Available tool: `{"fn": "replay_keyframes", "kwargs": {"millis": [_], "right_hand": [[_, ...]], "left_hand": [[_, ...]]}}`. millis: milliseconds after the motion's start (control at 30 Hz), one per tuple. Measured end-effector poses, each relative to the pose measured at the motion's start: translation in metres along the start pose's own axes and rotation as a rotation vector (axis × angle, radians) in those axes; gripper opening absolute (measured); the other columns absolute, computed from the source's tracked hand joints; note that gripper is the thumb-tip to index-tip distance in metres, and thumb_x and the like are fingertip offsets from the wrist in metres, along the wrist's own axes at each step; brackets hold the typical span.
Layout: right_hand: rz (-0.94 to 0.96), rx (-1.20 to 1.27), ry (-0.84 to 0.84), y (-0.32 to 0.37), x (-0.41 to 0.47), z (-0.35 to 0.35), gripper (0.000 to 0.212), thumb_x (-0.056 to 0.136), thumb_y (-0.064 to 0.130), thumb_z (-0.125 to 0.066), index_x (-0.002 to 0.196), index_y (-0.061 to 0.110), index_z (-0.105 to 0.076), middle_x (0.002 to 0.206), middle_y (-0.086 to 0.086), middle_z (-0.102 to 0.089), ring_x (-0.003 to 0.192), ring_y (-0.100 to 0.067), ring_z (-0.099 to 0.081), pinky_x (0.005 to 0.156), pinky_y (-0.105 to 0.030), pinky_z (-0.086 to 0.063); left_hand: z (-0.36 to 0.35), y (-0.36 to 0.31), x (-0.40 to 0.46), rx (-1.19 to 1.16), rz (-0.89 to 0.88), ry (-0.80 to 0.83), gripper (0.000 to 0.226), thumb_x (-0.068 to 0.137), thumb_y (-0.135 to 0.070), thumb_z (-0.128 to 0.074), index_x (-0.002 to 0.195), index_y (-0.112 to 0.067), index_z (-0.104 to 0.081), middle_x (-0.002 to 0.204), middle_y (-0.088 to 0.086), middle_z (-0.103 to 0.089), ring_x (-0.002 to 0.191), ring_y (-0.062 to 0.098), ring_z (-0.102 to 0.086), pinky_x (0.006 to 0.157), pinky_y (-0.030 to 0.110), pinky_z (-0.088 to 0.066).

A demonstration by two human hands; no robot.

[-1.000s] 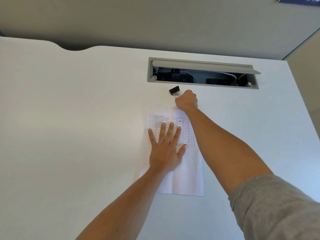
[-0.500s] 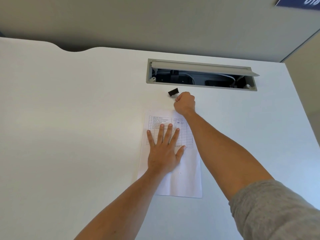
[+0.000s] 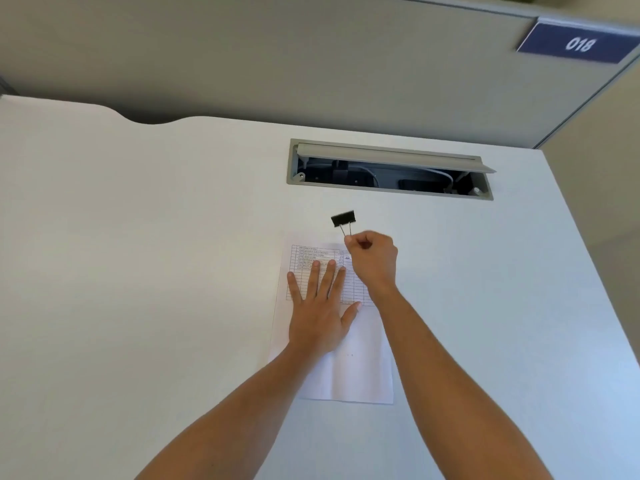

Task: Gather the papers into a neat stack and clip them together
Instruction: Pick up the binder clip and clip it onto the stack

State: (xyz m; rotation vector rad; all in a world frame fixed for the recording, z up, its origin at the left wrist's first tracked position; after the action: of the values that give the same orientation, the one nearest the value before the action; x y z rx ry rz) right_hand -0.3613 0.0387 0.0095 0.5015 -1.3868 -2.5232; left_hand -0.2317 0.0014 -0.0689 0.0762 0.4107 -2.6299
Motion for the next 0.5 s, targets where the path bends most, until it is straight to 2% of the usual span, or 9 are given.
{"fn": "replay_keyframes", "kwargs": {"millis": [133,200,233,300,367,500], "right_hand": [[-0.140,0.118,-0.039,-0.039,-0.040,0.018,0.017,0.087,0.023,-0.068,0.071,0.019,-0.069,0.069,0.005,-0.071,0.066,-0.011,-0.067,0.062,-0.018,-0.049],[-0.165,0.154,-0.066,-0.050,-0.057,0.027,0.016,0.088,0.023,-0.067,0.073,0.019,-0.068,0.069,0.003,-0.070,0.060,-0.009,-0.066,0.057,-0.019,-0.048],[-0.164,0.155,-0.075,-0.052,-0.065,0.032,0.016,0.089,0.023,-0.067,0.073,0.019,-0.068,0.068,0.003,-0.070,0.055,-0.004,-0.064,0.054,-0.016,-0.046],[-0.163,0.131,-0.061,-0.058,-0.073,0.034,0.017,0.090,0.023,-0.066,0.074,0.018,-0.068,0.067,0.002,-0.069,0.051,0.000,-0.062,0.049,-0.011,-0.043],[-0.153,0.089,-0.015,-0.060,-0.078,0.032,0.017,0.090,0.023,-0.065,0.074,0.018,-0.067,0.069,0.002,-0.069,0.054,-0.002,-0.063,0.053,-0.016,-0.045],[-0.049,-0.022,0.117,-0.048,-0.094,0.029,0.014,0.091,0.018,-0.062,0.078,0.017,-0.067,0.076,0.002,-0.070,0.073,-0.018,-0.069,0.068,-0.026,-0.053]], "left_hand": [[0.005,0.001,0.001,-0.109,0.026,0.040,0.076,0.096,-0.064,-0.013,0.157,-0.020,-0.002,0.166,-0.001,-0.001,0.152,0.021,0.010,0.114,0.059,0.019],[0.020,0.000,0.000,-0.206,0.031,0.002,0.068,0.100,-0.056,-0.022,0.156,-0.020,-0.008,0.166,0.000,-0.004,0.152,0.020,0.010,0.116,0.056,0.017],[0.033,-0.002,-0.003,-0.239,0.020,-0.049,0.062,0.102,-0.048,-0.028,0.155,-0.019,-0.016,0.165,0.002,-0.010,0.152,0.021,0.005,0.117,0.056,0.013],[0.058,-0.005,-0.008,-0.291,-0.026,-0.203,0.050,0.100,-0.026,-0.045,0.147,-0.013,-0.037,0.159,0.010,-0.030,0.150,0.029,-0.016,0.120,0.057,-0.006],[0.077,-0.008,-0.013,-0.349,-0.102,-0.320,0.048,0.091,-0.009,-0.058,0.138,-0.008,-0.049,0.151,0.014,-0.043,0.143,0.035,-0.035,0.116,0.053,-0.026],[0.092,-0.026,-0.034,-0.301,-0.297,-0.279,0.051,0.083,-0.001,-0.067,0.132,-0.014,-0.059,0.143,0.007,-0.052,0.134,0.031,-0.047,0.105,0.045,-0.043]]}}
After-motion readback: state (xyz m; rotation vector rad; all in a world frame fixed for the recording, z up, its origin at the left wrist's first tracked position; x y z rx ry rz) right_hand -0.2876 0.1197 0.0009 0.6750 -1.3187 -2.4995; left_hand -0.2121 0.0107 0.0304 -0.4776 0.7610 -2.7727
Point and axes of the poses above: each hand's wrist, its own x-axis towards the middle knuckle, its own z-axis out of the back of the hand, y = z × x, the point moved 9 cm from there along x, towards the middle knuckle
